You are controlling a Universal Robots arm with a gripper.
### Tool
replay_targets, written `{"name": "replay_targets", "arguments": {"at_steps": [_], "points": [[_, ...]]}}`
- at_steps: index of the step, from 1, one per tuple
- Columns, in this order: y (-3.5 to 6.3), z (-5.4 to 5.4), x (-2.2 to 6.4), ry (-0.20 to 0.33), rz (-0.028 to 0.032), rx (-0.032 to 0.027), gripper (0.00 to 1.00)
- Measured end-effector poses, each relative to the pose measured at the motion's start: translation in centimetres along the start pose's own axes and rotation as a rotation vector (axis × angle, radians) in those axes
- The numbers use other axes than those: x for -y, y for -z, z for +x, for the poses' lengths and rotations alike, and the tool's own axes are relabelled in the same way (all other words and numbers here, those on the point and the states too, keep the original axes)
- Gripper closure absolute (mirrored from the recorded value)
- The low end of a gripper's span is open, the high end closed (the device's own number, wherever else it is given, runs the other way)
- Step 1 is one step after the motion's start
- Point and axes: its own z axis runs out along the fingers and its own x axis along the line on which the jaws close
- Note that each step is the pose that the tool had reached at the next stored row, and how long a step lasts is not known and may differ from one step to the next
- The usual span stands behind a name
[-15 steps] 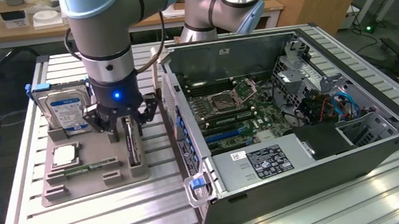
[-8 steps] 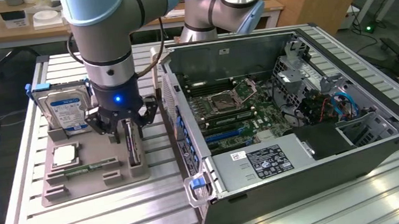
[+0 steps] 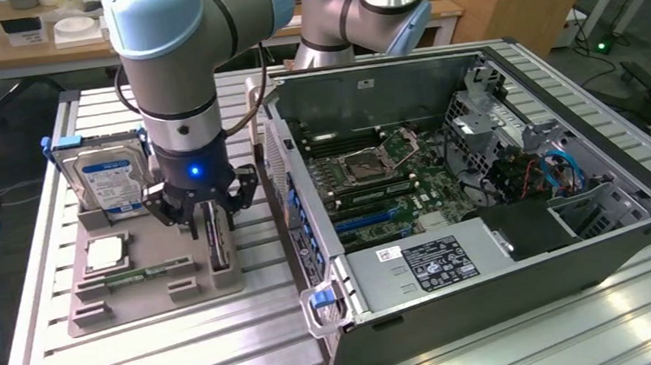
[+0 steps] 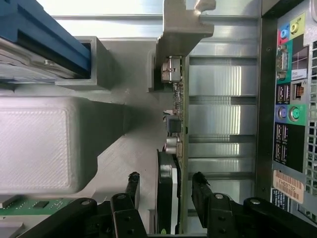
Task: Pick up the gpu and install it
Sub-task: 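Pick up the gpu and move the gpu toward the slot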
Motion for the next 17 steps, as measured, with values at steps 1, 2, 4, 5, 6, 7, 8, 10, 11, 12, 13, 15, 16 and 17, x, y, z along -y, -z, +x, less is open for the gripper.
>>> {"name": "replay_targets", "arguments": {"at_steps": [1, 2, 4, 5, 6, 7, 8, 10, 11, 12, 13, 15, 16, 17], "points": [[0.0, 0.0, 0.0, 0.0, 0.0002, -0.0002, 0.45], [0.0, 0.0, 0.0, 0.0, 0.0001, -0.0002, 0.45], [0.0, 0.0, 0.0, 0.0, 0.0001, -0.0001, 0.45], [0.0, 0.0, 0.0, 0.0, 0.0001, -0.0001, 0.45], [0.0, 0.0, 0.0, 0.0, 0.0001, 0.0, 0.45], [0.0, 0.0, 0.0, 0.0, 0.0001, 0.0, 0.45], [0.0, 0.0, 0.0, 0.0, 0.0001, -0.0001, 0.45], [-0.01, 0.0, 0.0, 0.0, 0.0001, -0.0001, 0.45], [-0.01, 0.0, 0.0, 0.0, 0.0001, 0.0, 0.45], [-0.01, 0.0, 0.0, 0.0, 0.0001, 0.0, 0.45], [-0.01, 0.0, 0.0, 0.0, 0.0001, -0.0001, 0.45], [-0.01, 0.0, 0.0, 0.0, 0.0001, -0.0001, 0.47], [-0.01, 0.0, 0.0, 0.0, 0.0001, -0.0001, 0.53], [-0.01, 0.0, 0.0, 0.0, 0.0001, -0.0001, 0.53]]}}
